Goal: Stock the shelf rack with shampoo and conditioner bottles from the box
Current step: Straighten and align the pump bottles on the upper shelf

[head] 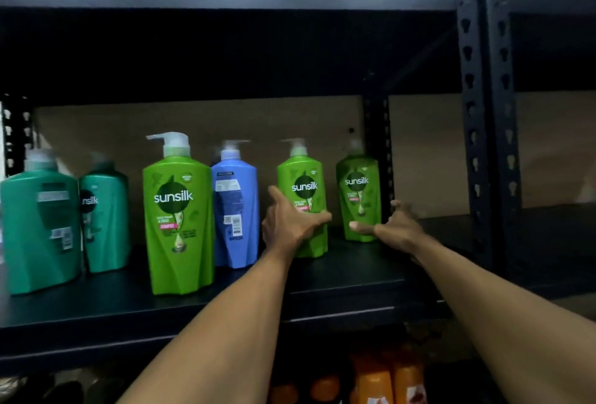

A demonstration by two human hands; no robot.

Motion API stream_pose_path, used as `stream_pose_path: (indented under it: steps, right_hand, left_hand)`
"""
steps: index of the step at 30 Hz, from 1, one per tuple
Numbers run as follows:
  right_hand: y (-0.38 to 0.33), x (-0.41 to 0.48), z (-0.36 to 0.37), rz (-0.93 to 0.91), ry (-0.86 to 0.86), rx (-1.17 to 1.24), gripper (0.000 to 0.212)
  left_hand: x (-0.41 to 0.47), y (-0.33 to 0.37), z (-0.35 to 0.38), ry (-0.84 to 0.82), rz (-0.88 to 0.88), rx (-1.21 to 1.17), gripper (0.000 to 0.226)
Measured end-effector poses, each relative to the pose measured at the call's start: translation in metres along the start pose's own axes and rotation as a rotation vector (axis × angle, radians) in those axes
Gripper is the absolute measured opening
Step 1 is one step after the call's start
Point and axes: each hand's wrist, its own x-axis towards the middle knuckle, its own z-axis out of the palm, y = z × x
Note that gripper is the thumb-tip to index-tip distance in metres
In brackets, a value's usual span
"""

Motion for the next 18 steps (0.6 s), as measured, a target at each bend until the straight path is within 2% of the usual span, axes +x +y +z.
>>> stream_pose_path:
  steps: [2,5,9,10,14,16,18]
  right_hand:
    - [-0.003,0.010,0.009,-0.028,0.030,0.034,0.143]
    - [-0.007,0.027,0.019,-0.044,0.049,0.096,0.130]
    - [-0.001,0.048,0.021,-0.043,-0.005,0.049,0.131]
    - [0.003,0.052,0.020,-0.039,-0.018,0.026,0.124]
    - [0.002,0.036,0.007,-0.071,-0.094,0.047,0.070]
    - [0.003,0.028,0.001,-0.088,-0.120,0.074,0.059]
    - [0.006,0.027,-0.002,-0.086,-0.101,0.068,0.061]
  left_hand:
    - [0.008,-0.011,0.002,-0.001,0.016,-0.028,0.099]
    - [0.017,-0.019,0.010,0.004,0.035,-0.041,0.099]
    - [0.023,-0.023,0.018,0.012,0.054,-0.035,0.101]
    - [0.024,-0.024,0.018,0.010,0.058,-0.035,0.102]
    - [0.019,-0.024,0.016,0.002,0.085,-0.020,0.096]
    - [0.017,-0.023,0.014,-0.006,0.118,-0.016,0.089]
    - [0.015,-0.021,0.014,-0.024,0.133,-0.025,0.087]
